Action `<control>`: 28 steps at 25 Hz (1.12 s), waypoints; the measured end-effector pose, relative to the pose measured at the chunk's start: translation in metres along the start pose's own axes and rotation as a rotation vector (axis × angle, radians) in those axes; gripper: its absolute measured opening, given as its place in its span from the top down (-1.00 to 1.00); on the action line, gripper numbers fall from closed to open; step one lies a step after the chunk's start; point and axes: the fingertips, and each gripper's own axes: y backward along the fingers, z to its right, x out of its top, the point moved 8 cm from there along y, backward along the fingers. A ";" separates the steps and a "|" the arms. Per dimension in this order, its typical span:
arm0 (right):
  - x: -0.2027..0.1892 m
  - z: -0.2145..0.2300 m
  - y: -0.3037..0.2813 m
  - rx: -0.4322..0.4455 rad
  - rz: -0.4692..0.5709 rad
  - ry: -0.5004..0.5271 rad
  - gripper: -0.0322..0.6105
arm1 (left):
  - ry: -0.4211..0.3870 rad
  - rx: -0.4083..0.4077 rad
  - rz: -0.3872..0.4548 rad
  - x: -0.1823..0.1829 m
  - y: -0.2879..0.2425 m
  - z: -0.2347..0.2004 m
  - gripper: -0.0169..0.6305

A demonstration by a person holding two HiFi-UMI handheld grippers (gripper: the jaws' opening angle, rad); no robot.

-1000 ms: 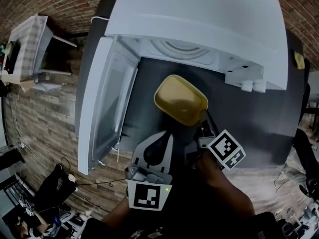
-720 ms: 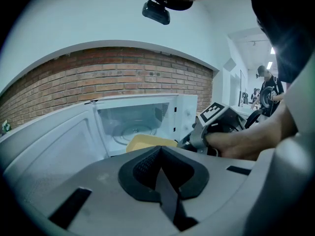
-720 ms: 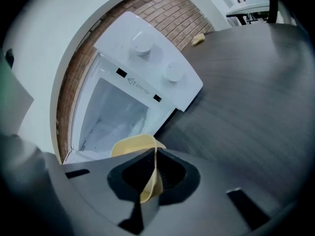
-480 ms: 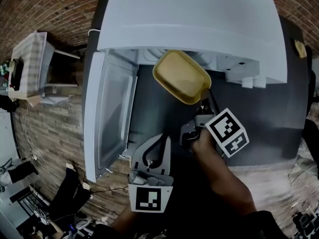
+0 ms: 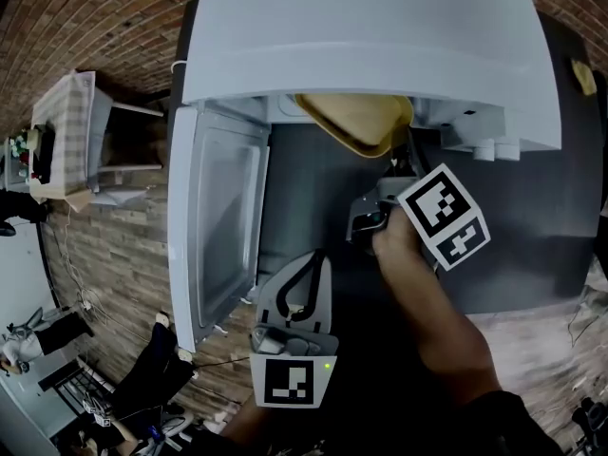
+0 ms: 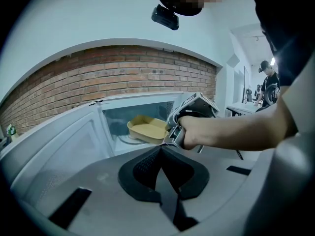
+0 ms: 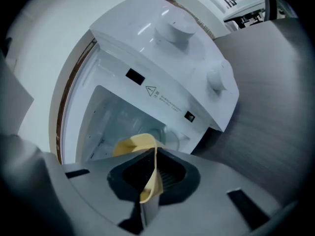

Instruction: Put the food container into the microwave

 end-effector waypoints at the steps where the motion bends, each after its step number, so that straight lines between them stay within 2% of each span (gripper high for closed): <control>1: 0.001 -0.003 -0.002 0.005 0.007 0.009 0.68 | 0.000 -0.001 -0.001 0.001 -0.001 0.000 0.92; 6: -0.001 -0.012 -0.017 0.015 0.030 0.008 0.68 | 0.059 0.004 -0.021 0.000 -0.002 -0.002 0.92; 10: -0.004 -0.020 -0.031 0.033 0.069 0.082 0.67 | 0.125 0.013 -0.035 -0.005 -0.001 -0.006 0.92; 17: -0.006 -0.028 -0.053 0.054 0.105 0.098 0.67 | 0.088 0.011 -0.050 -0.005 -0.002 -0.008 0.92; 24: -0.011 -0.031 -0.067 0.103 0.115 0.131 0.67 | 0.112 0.003 -0.060 -0.008 0.000 -0.005 0.92; 28: -0.015 -0.034 -0.071 0.142 0.125 0.189 0.67 | 0.127 0.010 -0.062 -0.011 0.004 -0.003 0.92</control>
